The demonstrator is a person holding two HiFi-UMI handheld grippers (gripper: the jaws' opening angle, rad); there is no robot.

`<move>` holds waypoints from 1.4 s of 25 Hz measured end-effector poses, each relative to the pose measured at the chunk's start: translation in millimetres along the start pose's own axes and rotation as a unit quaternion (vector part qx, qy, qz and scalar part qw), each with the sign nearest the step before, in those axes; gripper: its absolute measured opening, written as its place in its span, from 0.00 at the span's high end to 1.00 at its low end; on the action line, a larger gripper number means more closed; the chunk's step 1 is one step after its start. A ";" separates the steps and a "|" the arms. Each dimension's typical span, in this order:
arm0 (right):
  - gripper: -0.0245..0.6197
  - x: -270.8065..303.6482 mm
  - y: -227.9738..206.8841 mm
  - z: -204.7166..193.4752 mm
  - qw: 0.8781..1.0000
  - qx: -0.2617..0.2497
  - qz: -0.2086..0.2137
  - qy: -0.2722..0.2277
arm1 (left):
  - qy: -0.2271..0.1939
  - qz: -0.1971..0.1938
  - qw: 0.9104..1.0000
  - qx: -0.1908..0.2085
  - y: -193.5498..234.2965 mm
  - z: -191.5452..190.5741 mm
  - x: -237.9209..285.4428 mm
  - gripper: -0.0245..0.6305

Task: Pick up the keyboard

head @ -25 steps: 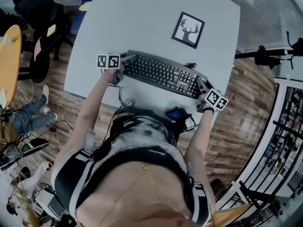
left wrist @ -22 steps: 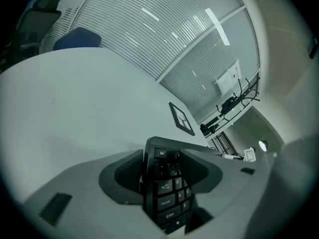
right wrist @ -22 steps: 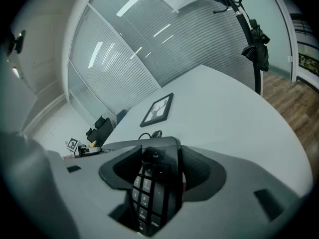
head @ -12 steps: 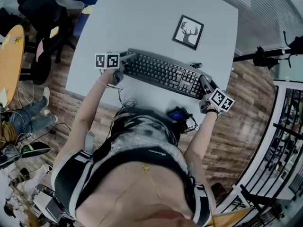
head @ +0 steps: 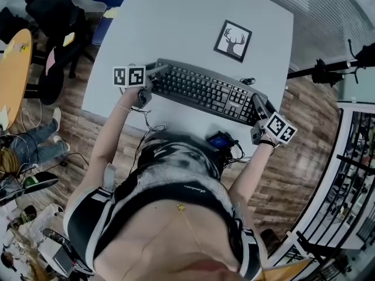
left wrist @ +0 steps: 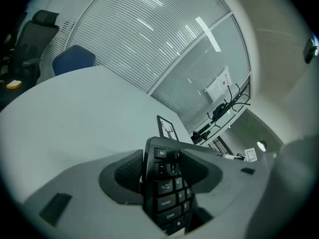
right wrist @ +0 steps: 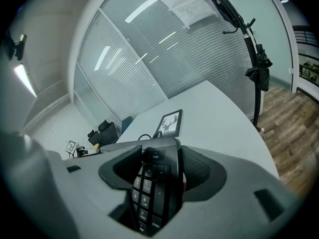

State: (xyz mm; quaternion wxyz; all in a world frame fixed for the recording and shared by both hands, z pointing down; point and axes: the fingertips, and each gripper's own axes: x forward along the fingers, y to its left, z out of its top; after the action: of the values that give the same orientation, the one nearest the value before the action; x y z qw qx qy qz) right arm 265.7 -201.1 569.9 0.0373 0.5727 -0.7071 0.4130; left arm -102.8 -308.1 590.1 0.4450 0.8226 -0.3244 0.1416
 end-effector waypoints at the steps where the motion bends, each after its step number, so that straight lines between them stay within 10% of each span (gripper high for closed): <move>1: 0.59 -2.8 2.6 2.1 1.000 -0.001 -0.001 -0.001 | -0.002 0.001 1.000 0.002 -2.9 1.9 -2.9 0.63; 35: 0.58 -41.4 50.3 19.1 1.000 -0.011 0.009 -0.023 | -0.038 0.031 0.998 0.031 -41.3 26.3 -63.0 0.63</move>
State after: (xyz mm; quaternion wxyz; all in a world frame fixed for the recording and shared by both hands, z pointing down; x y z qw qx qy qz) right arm 245.6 -180.7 508.4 0.0237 0.5752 -0.7173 0.3924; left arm -124.2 -287.8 516.0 0.4017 0.8303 -0.3620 0.1346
